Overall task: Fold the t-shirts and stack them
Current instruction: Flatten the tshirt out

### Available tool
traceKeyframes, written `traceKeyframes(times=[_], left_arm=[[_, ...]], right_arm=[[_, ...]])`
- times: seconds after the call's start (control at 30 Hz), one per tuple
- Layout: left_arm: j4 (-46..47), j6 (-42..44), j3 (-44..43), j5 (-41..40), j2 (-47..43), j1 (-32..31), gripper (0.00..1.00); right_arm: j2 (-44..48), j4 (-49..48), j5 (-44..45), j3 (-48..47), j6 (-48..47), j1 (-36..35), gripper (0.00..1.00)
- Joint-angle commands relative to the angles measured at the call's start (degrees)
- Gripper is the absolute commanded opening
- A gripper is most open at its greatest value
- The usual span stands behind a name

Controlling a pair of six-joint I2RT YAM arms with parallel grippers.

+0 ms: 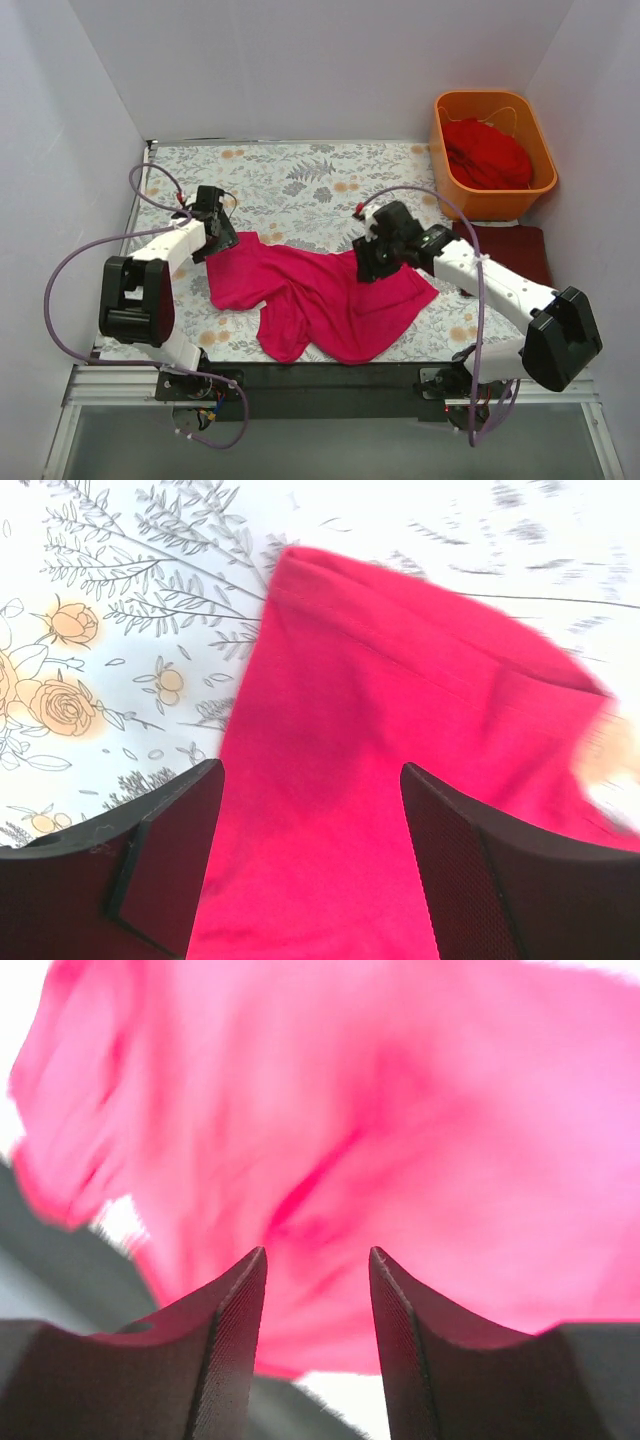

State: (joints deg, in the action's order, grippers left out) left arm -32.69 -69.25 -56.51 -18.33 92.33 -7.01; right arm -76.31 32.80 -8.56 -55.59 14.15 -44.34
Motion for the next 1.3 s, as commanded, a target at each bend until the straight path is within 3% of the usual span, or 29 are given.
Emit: traceKeyframes(times=[0.0,0.2,0.4,0.67,1.0,1.1,1.13,1.2,1.27], left_arm=[[0.52,0.61,-1.5,3.03,-8.83,-0.99,0.71],[0.69,-0.44,3.23,9.71,-13.58,-1.7,0.71],[2.18,-0.8,7.11,9.89,-11.39,-1.7,0.72],[3.77,-0.27,9.31,7.52,-9.1,-1.7,0.72],[4.12,-0.18,10.1,6.02,-6.64,-1.7,0.72],[4.12,0.26,10.02,5.67,-6.12,-1.7,0.72],[4.12,0.26,10.02,5.5,-5.94,-1.7,0.72],[3.77,0.35,10.02,4.97,-5.68,-1.7,0.72],[3.51,0.17,10.1,4.53,-5.68,-1.7,0.72]], right_arm=[[-1.55,-0.54,4.78,-4.16,-9.48,9.85,0.5],[-10.07,-8.97,2.67,-5.05,-11.52,20.85,0.47],[-17.02,-13.72,1.88,-6.98,-13.88,25.7,0.49],[-25.02,-13.9,-0.49,-11.55,-20.74,26.23,0.52],[-30.82,-14.34,-7.17,-13.49,-21.36,26.14,0.52],[-30.91,-14.43,-7.79,-12.96,-21.8,26.14,0.45],[-30.83,-14.43,-8.05,-12.96,-22.06,26.23,0.28],[-30.74,-14.25,-7.97,-13.31,-22.15,26.23,0.04],[-29.95,-13.64,-6.22,-14.28,-21.89,26.32,0.01]])
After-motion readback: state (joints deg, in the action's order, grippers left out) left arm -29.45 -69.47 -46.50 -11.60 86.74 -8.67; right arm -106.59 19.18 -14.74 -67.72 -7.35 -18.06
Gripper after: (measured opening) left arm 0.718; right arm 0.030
